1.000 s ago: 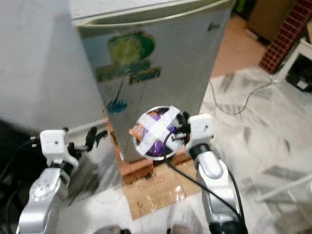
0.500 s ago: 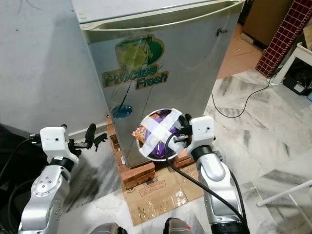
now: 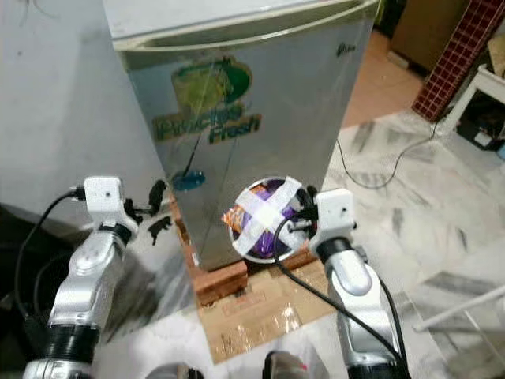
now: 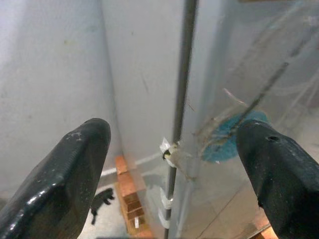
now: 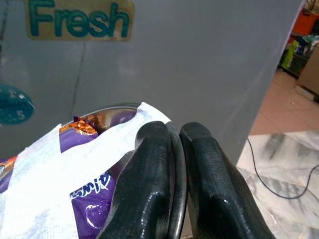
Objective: Restocking fridge
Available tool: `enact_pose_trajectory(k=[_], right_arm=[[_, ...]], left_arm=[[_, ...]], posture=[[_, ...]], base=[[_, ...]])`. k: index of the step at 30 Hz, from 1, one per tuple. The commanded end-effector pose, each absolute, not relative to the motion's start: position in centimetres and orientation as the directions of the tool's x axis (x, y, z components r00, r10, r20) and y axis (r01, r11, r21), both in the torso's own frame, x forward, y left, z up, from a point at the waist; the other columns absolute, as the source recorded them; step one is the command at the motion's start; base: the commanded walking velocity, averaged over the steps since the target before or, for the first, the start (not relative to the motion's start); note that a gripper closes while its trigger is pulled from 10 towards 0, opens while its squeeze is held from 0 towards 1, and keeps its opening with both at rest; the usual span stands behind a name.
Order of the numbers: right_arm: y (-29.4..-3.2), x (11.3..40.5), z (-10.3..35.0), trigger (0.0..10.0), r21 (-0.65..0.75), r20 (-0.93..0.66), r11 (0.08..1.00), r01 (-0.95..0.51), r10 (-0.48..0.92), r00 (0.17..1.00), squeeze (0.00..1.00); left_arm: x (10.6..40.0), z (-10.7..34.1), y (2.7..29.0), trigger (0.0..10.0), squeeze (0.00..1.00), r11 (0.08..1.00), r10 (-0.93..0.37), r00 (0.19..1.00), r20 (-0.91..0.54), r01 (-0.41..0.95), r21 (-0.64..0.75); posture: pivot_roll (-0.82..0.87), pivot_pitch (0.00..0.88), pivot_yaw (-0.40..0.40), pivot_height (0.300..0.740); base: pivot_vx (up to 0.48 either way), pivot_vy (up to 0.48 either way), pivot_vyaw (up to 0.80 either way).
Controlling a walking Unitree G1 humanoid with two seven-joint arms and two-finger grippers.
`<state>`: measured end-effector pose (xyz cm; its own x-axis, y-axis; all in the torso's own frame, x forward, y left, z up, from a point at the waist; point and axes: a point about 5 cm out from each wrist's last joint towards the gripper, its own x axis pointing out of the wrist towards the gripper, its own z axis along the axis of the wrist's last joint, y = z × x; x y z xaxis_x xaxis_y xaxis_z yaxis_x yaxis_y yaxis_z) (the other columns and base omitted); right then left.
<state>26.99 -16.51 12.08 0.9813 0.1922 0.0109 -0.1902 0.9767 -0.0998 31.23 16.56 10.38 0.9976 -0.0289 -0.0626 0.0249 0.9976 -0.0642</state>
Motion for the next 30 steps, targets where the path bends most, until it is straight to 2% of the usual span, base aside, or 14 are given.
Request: enact_pose_trajectory(k=[1,9,18,30], right_arm=[[-16.5,26.7,13.1,10.0,-0.100,0.050,0.977,-0.191,0.196,0.979,0.00],[-17.3,25.9,13.5,10.0,-0.129,0.041,0.975,-0.182,0.189,0.981,0.00],[-17.6,25.6,13.6,10.0,-0.137,0.039,0.976,-0.171,0.177,0.983,0.00],[-17.6,25.5,13.7,10.0,-0.143,0.028,0.974,-0.174,0.179,0.983,0.00]], left_arm=[[31.8,10.0,17.3,10.0,0.00,0.998,-0.005,0.997,-0.083,0.000,-0.069],[35.7,10.7,16.0,10.0,0.00,0.985,-0.069,0.991,-0.111,0.050,-0.167],[36.6,10.8,14.3,10.0,0.00,0.963,-0.213,0.968,-0.137,0.184,-0.195],[37.2,10.5,13.3,10.0,0.00,0.935,-0.325,0.932,-0.158,0.291,-0.204]], posture=[[-0.07,0.138,0.027,0.740],[-0.13,0.146,0.024,0.740],[-0.15,0.150,0.024,0.740],[-0.16,0.151,0.016,0.740]], base=[[0.000,0.000,0.00],[0.000,0.000,0.00],[0.000,0.000,0.00],[0.000,0.000,0.00]])
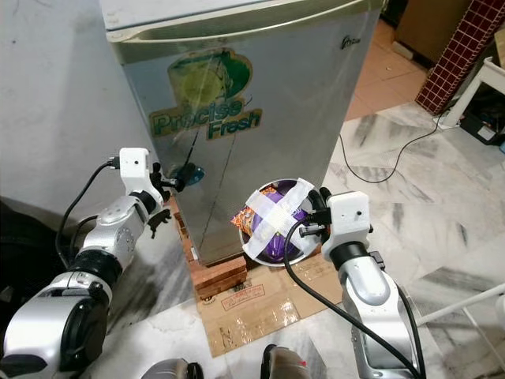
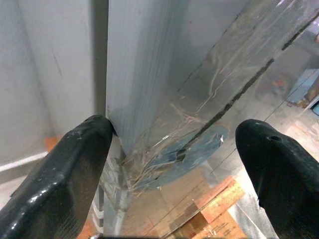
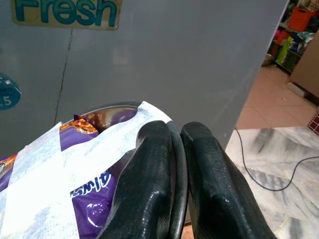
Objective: Restocking fridge
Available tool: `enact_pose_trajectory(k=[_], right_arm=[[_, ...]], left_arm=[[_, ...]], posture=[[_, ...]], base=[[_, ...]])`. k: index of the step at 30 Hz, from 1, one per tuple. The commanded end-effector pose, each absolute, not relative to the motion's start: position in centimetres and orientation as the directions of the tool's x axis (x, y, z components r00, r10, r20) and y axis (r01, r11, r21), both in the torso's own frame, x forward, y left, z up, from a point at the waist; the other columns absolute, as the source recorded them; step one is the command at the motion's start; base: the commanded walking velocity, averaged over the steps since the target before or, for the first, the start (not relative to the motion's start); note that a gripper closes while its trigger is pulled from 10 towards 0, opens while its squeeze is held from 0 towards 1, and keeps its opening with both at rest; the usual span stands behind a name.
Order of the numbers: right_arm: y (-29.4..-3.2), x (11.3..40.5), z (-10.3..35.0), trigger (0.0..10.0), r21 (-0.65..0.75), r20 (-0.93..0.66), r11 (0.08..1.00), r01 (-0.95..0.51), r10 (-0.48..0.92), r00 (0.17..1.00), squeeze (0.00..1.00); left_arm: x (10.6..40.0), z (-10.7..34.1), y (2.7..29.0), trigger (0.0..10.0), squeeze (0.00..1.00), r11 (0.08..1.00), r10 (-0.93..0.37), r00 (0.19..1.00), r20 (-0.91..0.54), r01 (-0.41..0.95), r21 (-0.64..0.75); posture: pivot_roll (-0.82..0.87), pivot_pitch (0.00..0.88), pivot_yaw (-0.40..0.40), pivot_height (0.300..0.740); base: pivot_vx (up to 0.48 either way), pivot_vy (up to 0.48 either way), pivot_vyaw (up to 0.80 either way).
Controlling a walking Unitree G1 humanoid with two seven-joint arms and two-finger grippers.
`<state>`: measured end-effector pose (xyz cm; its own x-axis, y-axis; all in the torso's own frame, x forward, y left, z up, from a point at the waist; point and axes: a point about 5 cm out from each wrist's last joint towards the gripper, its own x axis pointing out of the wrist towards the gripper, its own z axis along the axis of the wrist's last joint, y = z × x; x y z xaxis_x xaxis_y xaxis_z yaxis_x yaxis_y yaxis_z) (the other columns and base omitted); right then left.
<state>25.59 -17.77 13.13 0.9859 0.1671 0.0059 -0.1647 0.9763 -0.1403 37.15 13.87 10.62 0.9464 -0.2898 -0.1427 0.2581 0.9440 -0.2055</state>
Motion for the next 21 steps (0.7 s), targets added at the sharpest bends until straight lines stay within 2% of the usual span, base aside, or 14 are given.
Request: enact_pose_trajectory(k=[1,7,8,10,16,21], right_arm=[[-17.7,25.5,13.7,10.0,-0.144,0.027,0.974,-0.173,0.179,0.984,0.00],[-17.8,25.4,13.8,10.0,-0.145,0.024,0.975,-0.169,0.174,0.985,0.00],[-17.8,25.4,13.8,10.0,-0.145,0.024,0.975,-0.169,0.174,0.985,0.00],[-17.6,25.5,13.7,10.0,-0.142,0.023,0.975,-0.171,0.176,0.984,0.00],[-17.5,25.6,13.7,10.0,-0.140,0.023,0.975,-0.173,0.178,0.984,0.00],[-17.6,25.7,13.8,10.0,-0.140,0.033,0.977,-0.160,0.166,0.985,0.00]], left_arm=[[37.1,10.5,12.9,10.0,0.00,0.927,-0.349,0.923,-0.159,0.317,-0.199],[36.5,10.4,9.4,10.0,0.00,0.831,-0.544,0.829,-0.132,0.509,-0.225],[36.5,10.4,9.4,10.0,0.00,0.831,-0.544,0.829,-0.132,0.509,-0.225],[35.5,9.8,7.6,10.0,0.00,0.757,-0.647,0.751,-0.129,0.613,-0.228],[34.3,9.1,6.3,10.0,0.00,0.675,-0.736,0.665,-0.128,0.706,-0.215],[33.6,9.2,5.6,10.0,0.00,0.636,-0.770,0.629,-0.109,0.742,-0.213]], posture=[[-0.16,0.151,0.017,0.740],[-0.16,0.150,0.017,0.740],[-0.16,0.150,0.017,0.740],[-0.15,0.150,0.017,0.740],[-0.14,0.146,0.019,0.740],[-0.14,0.142,0.024,0.740]], base=[[0.000,0.000,0.00],[0.000,0.000,0.00],[0.000,0.000,0.00],[0.000,0.000,0.00],[0.000,0.000,0.00],[0.000,0.000,0.00]])
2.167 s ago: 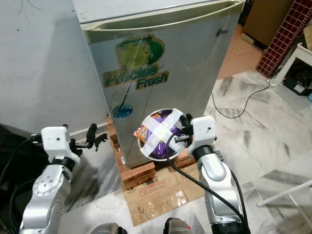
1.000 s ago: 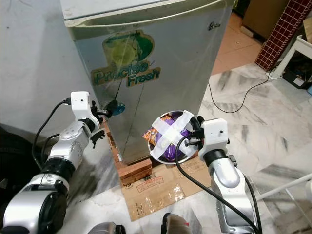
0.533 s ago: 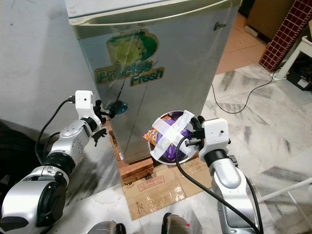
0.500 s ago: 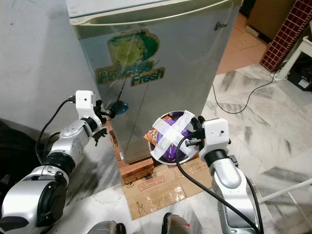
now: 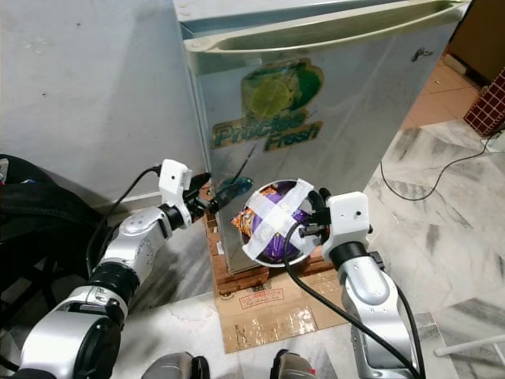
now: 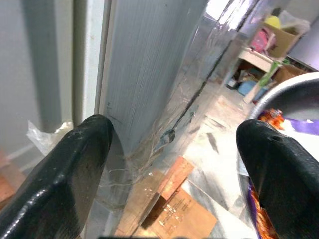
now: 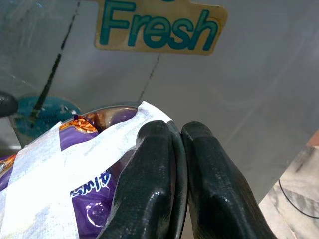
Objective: Restocking fridge
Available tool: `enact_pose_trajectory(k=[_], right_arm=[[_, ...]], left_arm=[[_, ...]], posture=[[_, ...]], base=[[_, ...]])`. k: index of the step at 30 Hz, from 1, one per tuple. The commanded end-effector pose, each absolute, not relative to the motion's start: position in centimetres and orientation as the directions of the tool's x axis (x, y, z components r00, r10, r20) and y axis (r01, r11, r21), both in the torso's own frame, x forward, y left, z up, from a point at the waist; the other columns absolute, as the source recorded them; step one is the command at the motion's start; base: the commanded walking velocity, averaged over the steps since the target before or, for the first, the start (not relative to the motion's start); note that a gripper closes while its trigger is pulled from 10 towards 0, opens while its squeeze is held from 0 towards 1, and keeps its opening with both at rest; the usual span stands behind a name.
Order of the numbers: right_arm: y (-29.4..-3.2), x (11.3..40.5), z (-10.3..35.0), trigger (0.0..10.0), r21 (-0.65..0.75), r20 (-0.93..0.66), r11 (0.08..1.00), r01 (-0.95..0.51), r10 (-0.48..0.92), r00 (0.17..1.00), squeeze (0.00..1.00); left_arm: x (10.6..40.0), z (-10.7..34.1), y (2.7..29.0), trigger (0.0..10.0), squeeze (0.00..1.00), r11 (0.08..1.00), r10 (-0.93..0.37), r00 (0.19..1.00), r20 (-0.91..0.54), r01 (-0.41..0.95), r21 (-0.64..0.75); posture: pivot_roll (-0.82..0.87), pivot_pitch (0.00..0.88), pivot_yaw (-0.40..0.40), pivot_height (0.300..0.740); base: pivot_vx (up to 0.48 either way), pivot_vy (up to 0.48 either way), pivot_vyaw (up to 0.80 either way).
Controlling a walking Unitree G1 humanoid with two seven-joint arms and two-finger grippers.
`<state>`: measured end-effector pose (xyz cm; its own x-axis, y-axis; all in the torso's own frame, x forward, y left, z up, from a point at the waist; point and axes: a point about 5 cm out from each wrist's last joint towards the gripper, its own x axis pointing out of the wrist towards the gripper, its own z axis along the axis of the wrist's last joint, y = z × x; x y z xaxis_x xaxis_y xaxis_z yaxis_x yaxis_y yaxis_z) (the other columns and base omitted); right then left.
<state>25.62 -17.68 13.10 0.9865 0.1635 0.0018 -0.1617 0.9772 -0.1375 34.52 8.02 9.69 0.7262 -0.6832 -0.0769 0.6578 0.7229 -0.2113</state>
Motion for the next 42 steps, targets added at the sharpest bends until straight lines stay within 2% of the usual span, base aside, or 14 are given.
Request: enact_pose_trajectory(k=[1,7,15,22,28,34,42], right_arm=[[-17.7,25.7,13.8,10.0,-0.145,0.040,0.978,-0.148,0.155,0.987,0.00],[-19.3,25.6,13.9,10.0,-0.219,0.062,0.975,0.043,-0.030,0.998,0.00],[-20.4,25.0,12.6,10.0,-0.185,0.007,0.971,0.153,-0.154,0.988,0.00],[-20.6,24.9,12.3,10.0,-0.184,0.007,0.961,0.205,-0.208,0.978,0.00],[-21.1,24.5,12.1,10.0,-0.181,0.000,0.954,0.239,-0.243,0.970,0.00],[-21.4,24.3,12.0,10.0,-0.193,-0.001,0.944,0.269,-0.274,0.962,0.00],[-21.5,24.4,11.9,10.0,-0.194,-0.006,0.941,0.277,-0.284,0.959,0.00]], left_arm=[[33.2,9.2,5.2,10.0,0.00,0.616,-0.786,0.610,-0.102,0.758,-0.216],[30.2,9.2,3.2,10.0,0.00,0.476,-0.879,0.468,-0.090,0.860,-0.181],[27.9,9.6,2.0,10.0,0.00,0.408,-0.913,0.402,-0.070,0.902,-0.142],[27.4,10.3,1.5,10.0,0.00,0.411,-0.912,0.406,-0.063,0.904,-0.119],[27.7,10.9,1.7,10.0,0.00,0.428,-0.904,0.425,-0.051,0.896,-0.115],[27.7,11.3,1.7,10.0,0.00,0.435,-0.901,0.432,-0.048,0.894,-0.110],[27.6,11.5,1.7,10.0,0.00,0.439,-0.898,0.437,-0.044,0.892,-0.106]], posture=[[-0.14,0.141,0.026,0.740],[-0.12,0.132,0.034,0.740],[-0.11,0.123,0.051,0.740],[-0.11,0.118,0.066,0.740],[-0.11,0.116,0.075,0.740],[-0.10,0.116,0.075,0.740],[-0.10,0.117,0.076,0.740]], base=[[0.000,0.000,0.00],[0.000,0.000,0.00],[0.000,0.000,0.00],[0.000,0.000,-0.65],[0.000,-0.409,-0.70],[0.000,-0.439,0.00],[0.000,-0.404,-0.74]])
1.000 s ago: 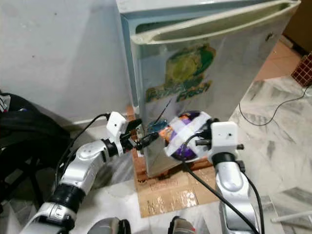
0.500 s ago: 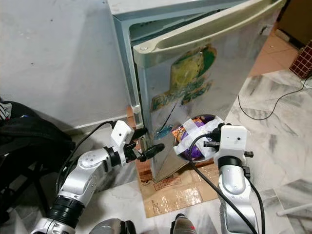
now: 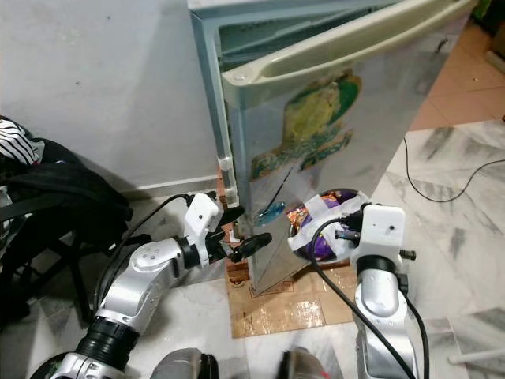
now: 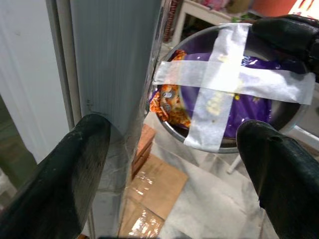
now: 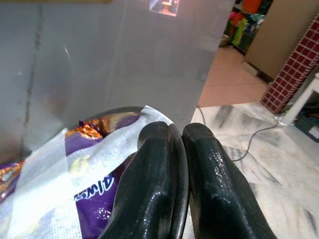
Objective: Restocking fridge
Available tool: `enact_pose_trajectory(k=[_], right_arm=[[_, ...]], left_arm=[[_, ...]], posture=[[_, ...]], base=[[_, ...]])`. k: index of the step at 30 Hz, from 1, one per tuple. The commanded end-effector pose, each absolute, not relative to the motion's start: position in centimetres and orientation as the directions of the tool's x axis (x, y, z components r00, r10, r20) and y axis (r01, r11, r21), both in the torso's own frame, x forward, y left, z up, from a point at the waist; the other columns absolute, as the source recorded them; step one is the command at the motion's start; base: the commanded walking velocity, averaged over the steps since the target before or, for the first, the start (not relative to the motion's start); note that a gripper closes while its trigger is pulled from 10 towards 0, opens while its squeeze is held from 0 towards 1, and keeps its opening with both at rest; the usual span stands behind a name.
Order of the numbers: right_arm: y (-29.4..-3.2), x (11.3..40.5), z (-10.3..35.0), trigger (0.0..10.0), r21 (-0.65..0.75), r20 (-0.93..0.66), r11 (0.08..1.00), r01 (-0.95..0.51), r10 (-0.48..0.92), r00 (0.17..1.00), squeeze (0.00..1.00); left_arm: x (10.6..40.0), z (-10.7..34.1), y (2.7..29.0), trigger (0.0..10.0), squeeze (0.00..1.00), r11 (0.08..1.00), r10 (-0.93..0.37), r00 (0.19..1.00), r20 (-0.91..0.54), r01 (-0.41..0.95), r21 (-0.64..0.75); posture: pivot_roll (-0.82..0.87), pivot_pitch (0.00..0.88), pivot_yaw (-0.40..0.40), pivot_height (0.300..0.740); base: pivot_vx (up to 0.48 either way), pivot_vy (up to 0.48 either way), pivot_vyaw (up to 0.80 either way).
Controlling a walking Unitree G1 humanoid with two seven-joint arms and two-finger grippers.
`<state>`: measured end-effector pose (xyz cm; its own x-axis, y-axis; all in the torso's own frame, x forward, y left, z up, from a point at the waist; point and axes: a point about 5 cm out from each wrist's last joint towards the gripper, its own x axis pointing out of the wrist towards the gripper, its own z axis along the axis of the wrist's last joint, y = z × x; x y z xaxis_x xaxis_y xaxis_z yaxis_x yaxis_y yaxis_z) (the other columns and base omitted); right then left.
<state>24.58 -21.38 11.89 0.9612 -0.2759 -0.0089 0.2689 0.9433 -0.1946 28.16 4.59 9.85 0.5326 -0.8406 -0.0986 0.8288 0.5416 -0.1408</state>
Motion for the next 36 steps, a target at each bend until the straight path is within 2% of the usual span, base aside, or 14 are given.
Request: enact_pose_trajectory(k=[1,4,9,28,31,36], right_arm=[[-21.5,24.4,11.9,10.0,-0.195,-0.006,0.940,0.278,-0.285,0.959,0.00],[-21.7,24.4,11.9,10.0,-0.213,-0.003,0.933,0.290,-0.298,0.955,0.00],[-23.3,23.7,11.5,10.0,-0.297,-0.020,0.878,0.375,-0.399,0.917,0.00],[-23.3,23.3,11.1,10.0,-0.289,-0.038,0.873,0.392,-0.420,0.907,0.00],[-23.3,23.3,11.1,10.0,-0.277,-0.039,0.879,0.388,-0.414,0.909,0.00],[-23.2,23.3,11.0,10.0,-0.274,-0.042,0.884,0.379,-0.405,0.913,0.00]], left_arm=[[27.5,11.6,1.7,10.0,0.00,0.440,-0.898,0.438,-0.046,0.892,-0.106],[27.5,11.6,1.7,10.0,0.00,0.443,-0.897,0.440,-0.047,0.891,-0.104],[27.6,11.9,1.4,10.0,0.00,0.443,-0.896,0.442,-0.038,0.891,-0.097],[27.8,12.3,0.0,10.0,0.00,0.424,-0.906,0.423,-0.030,0.903,-0.075],[28.3,12.4,-0.2,10.0,0.00,0.468,-0.884,0.467,-0.029,0.881,-0.070],[29.2,12.0,1.4,10.0,0.00,0.571,-0.821,0.570,-0.036,0.819,-0.064]], posture=[[-0.10,0.117,0.076,0.740],[-0.10,0.116,0.074,0.740],[-0.11,0.116,0.074,0.740],[-0.12,0.117,0.085,0.740],[-0.12,0.118,0.086,0.740],[-0.12,0.118,0.086,0.740]], base=[[0.000,-0.398,-0.52],[0.000,-0.395,-0.49],[0.000,-0.375,-0.47],[0.000,-0.352,-0.72],[0.000,0.000,0.00],[0.000,0.000,0.00]])
